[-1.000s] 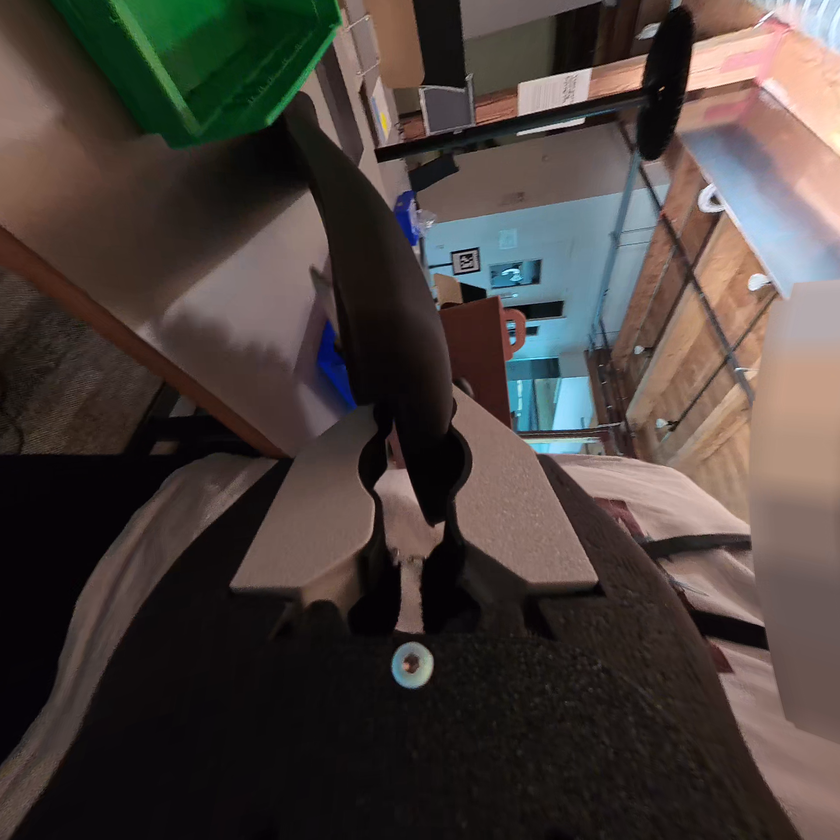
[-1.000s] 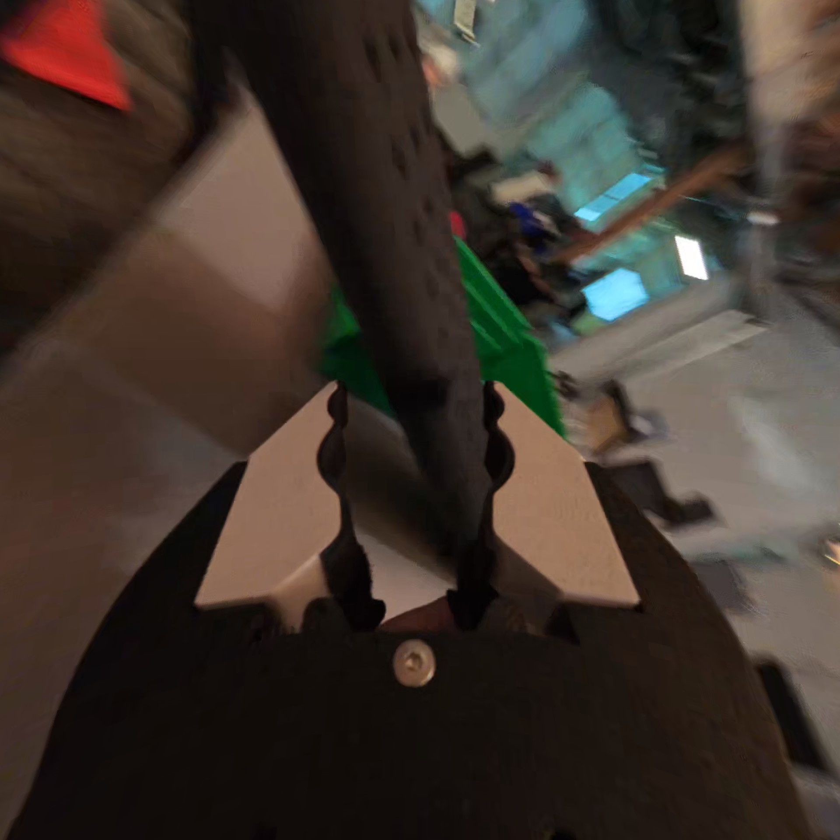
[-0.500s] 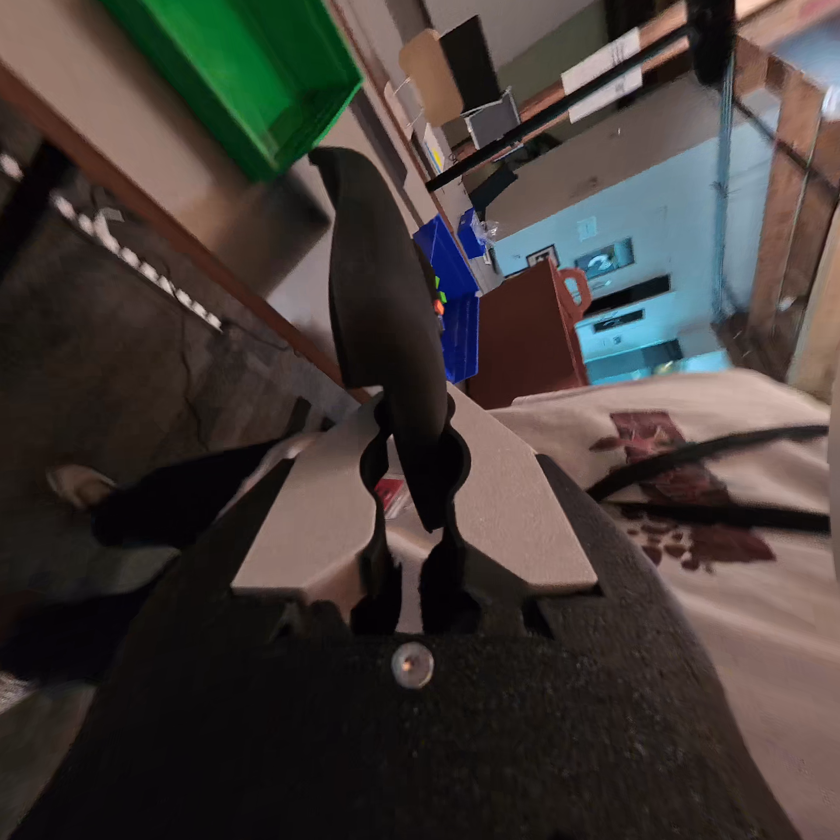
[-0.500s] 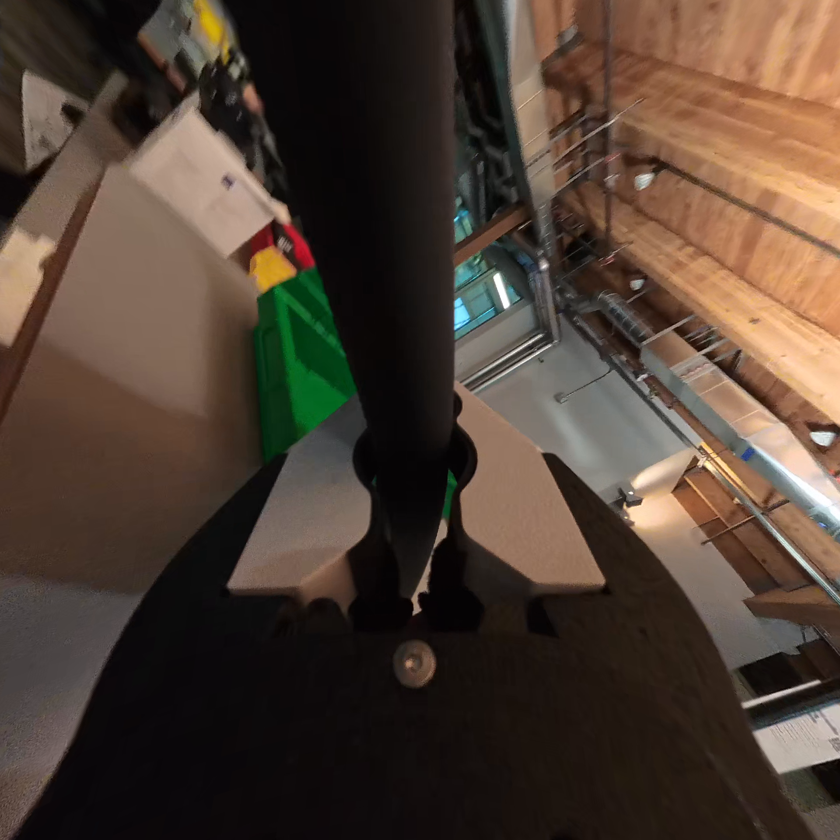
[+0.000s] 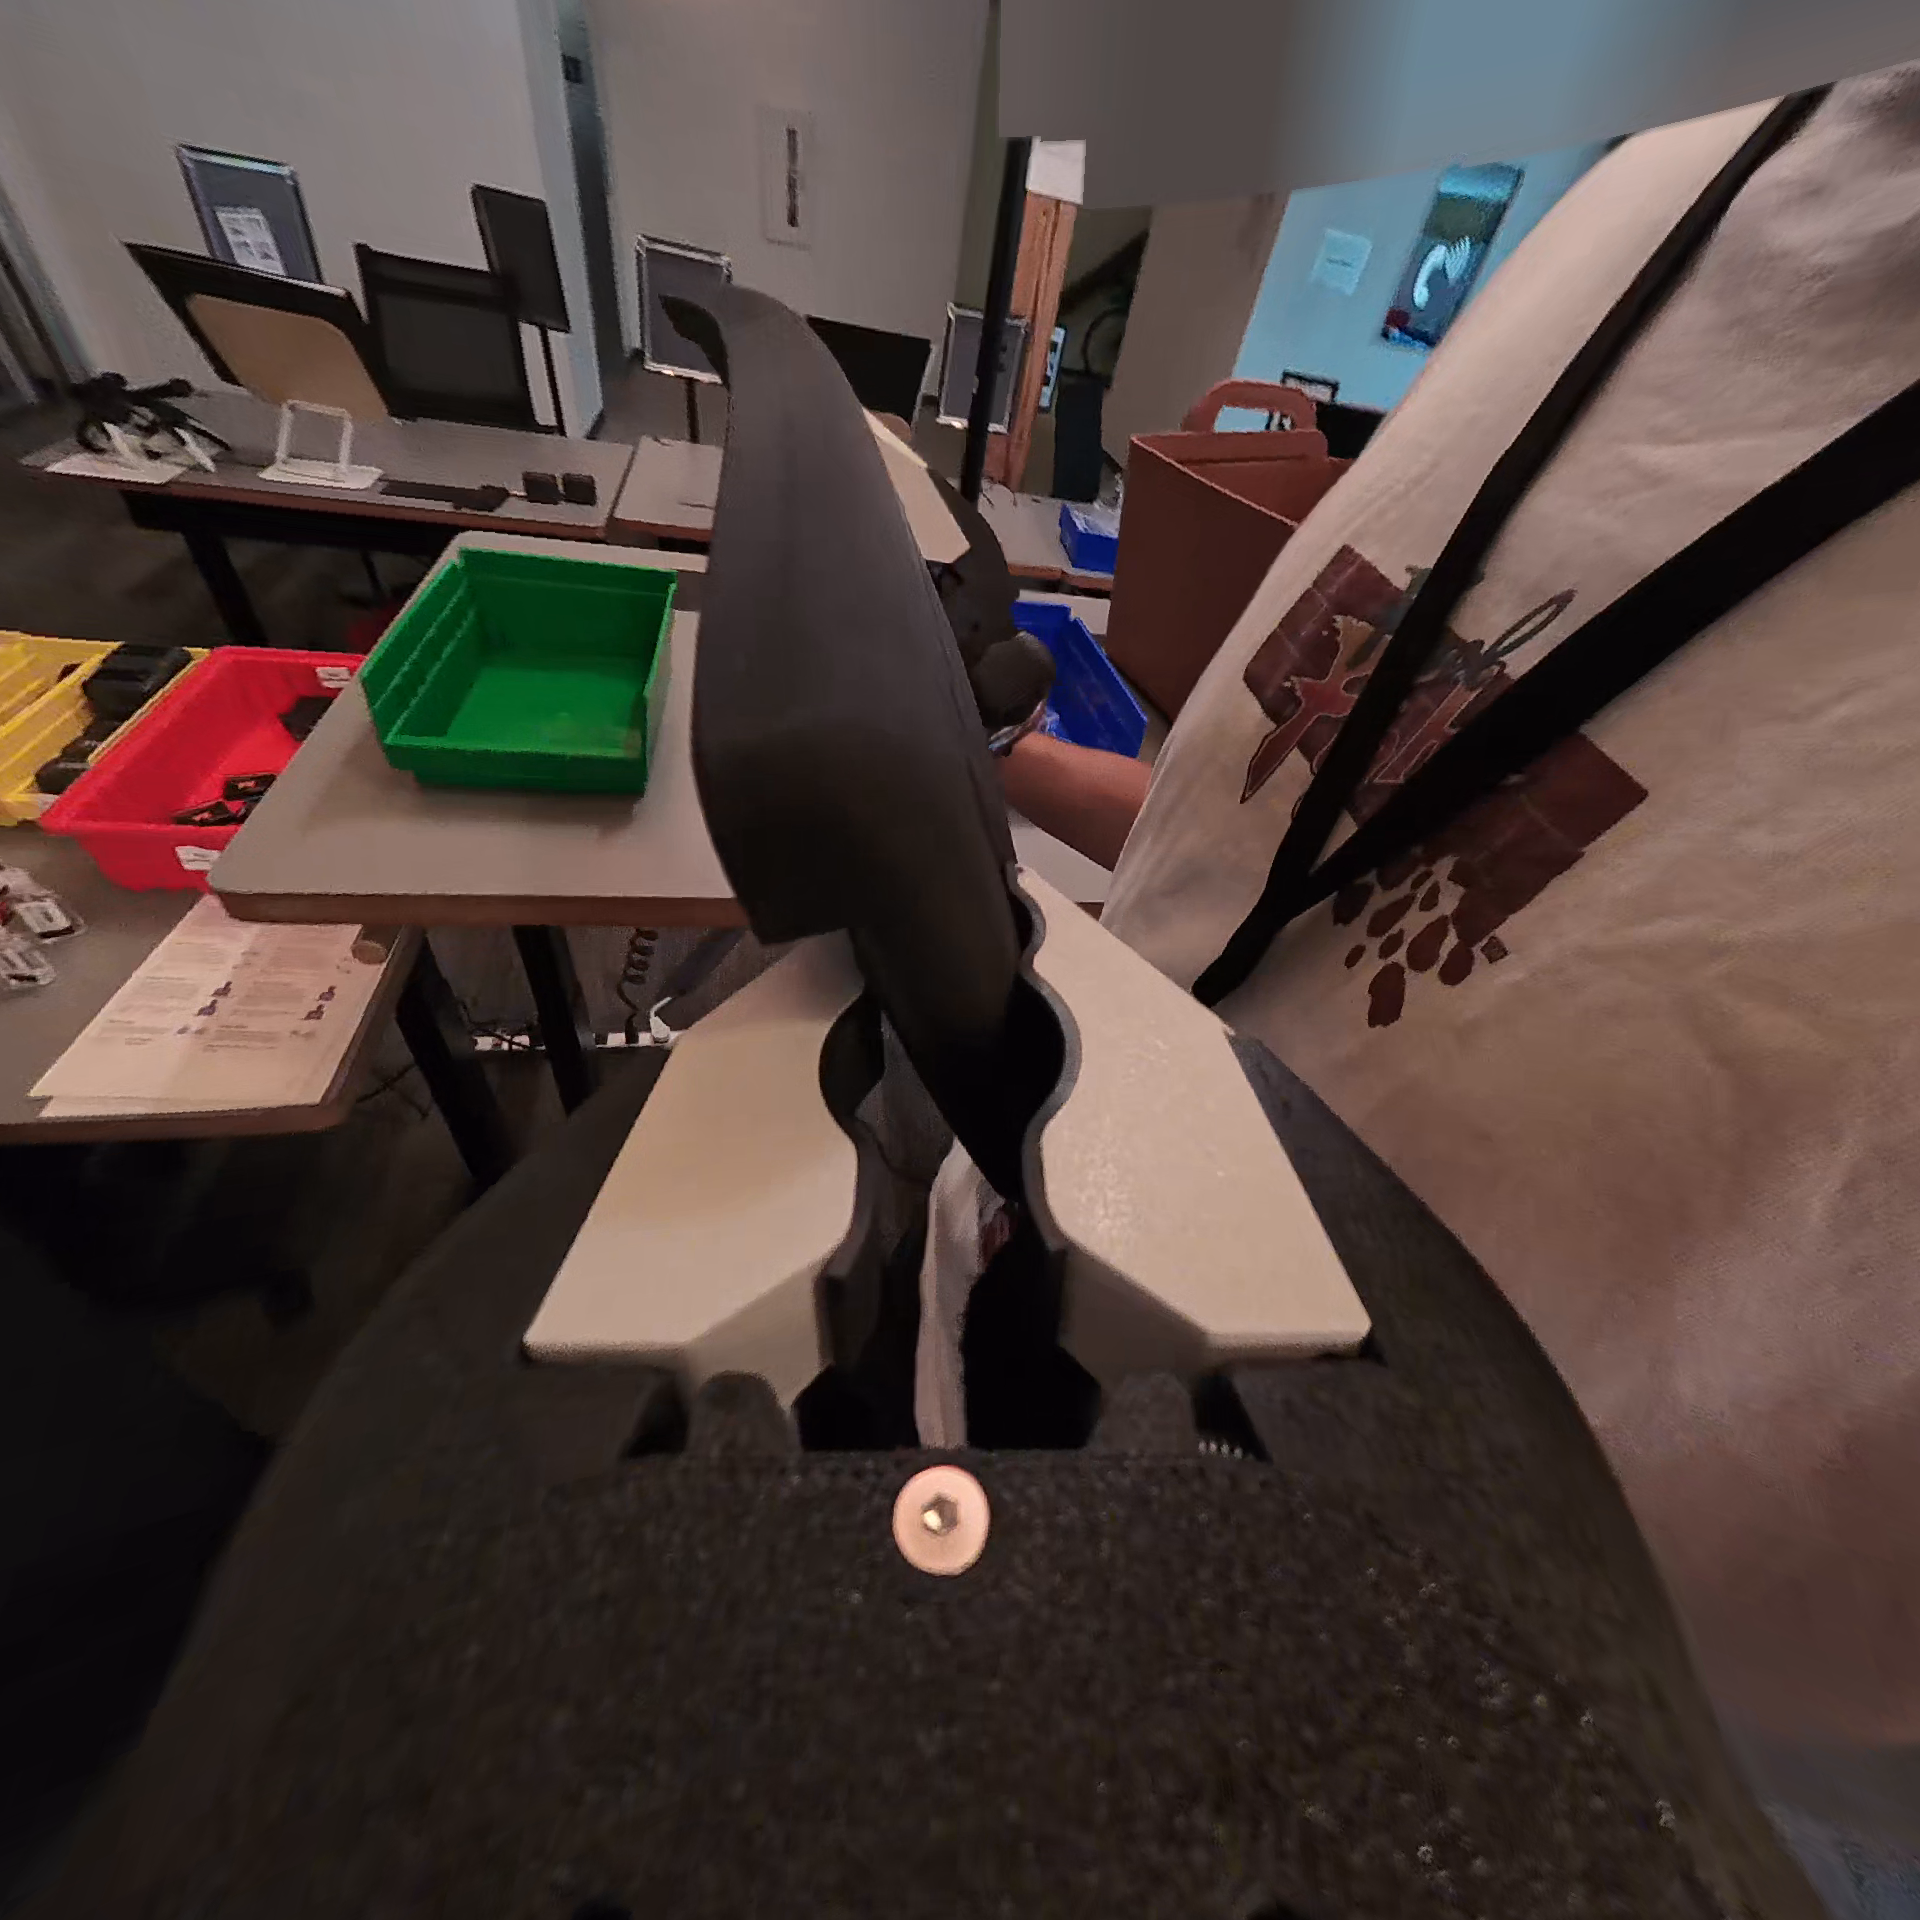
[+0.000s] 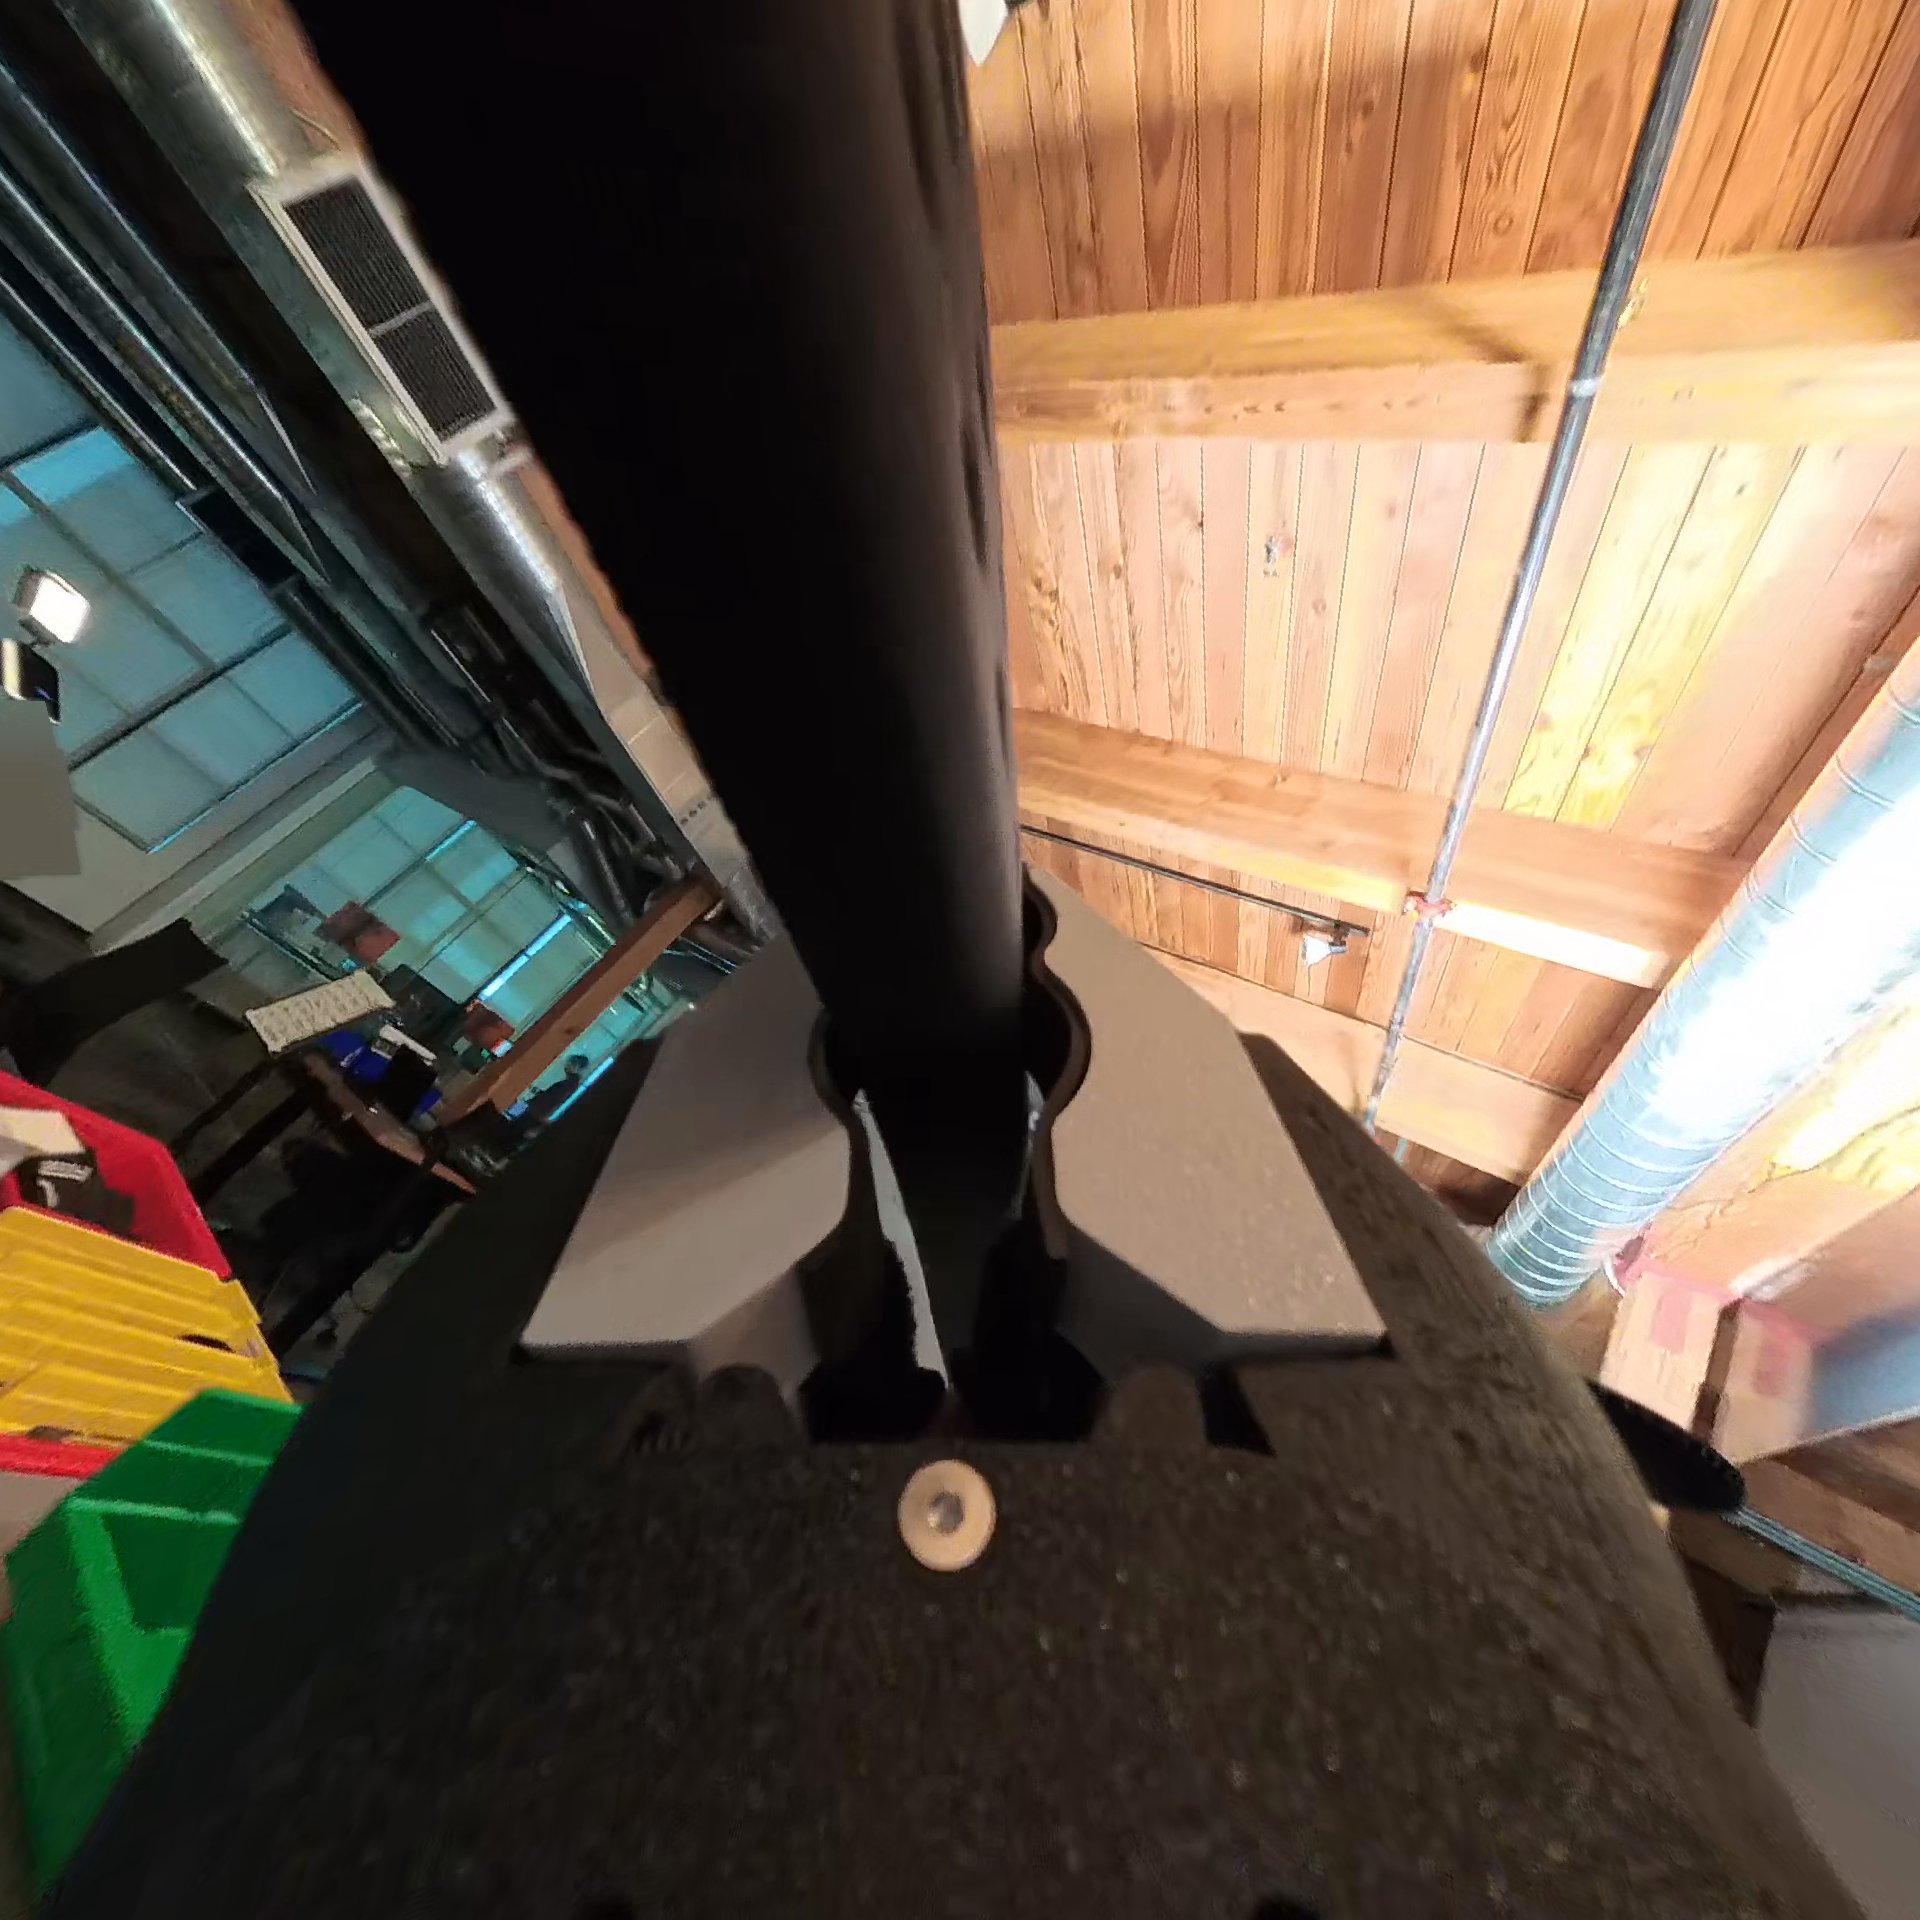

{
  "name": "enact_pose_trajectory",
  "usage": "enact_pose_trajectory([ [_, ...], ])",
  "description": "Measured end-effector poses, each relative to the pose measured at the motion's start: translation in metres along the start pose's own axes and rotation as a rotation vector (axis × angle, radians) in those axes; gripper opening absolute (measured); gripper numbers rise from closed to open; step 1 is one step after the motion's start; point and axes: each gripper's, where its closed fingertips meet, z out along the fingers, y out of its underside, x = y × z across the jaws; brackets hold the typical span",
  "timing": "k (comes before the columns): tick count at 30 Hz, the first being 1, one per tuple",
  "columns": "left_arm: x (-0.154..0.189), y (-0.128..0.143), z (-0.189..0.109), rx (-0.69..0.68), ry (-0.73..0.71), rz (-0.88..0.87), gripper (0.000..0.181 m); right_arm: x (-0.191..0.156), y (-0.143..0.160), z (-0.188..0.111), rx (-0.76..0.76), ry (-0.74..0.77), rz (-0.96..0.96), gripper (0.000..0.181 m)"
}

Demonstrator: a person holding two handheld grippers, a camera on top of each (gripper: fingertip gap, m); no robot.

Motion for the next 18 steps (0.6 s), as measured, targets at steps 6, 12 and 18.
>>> enact_pose_trajectory([
  [6, -0.017, 0.012, -0.081, 0.212, -0.154, -0.36, 0.021, -0.066, -0.088, 0.027, 0.123, -0.204, -0.015, 0.022],
  [12, -0.017, 0.038, -0.205, 0.594, -0.293, -0.8, 0.02, -0.186, -0.238, 0.047, 0.408, -0.638, -0.036, 0.021],
  [18, 0.016, 0.019, -0.342, 0.791, -0.532, -0.913, 0.021, -0.269, -0.428, 0.06, 0.751, -0.958, 0.005, 0.021],
])
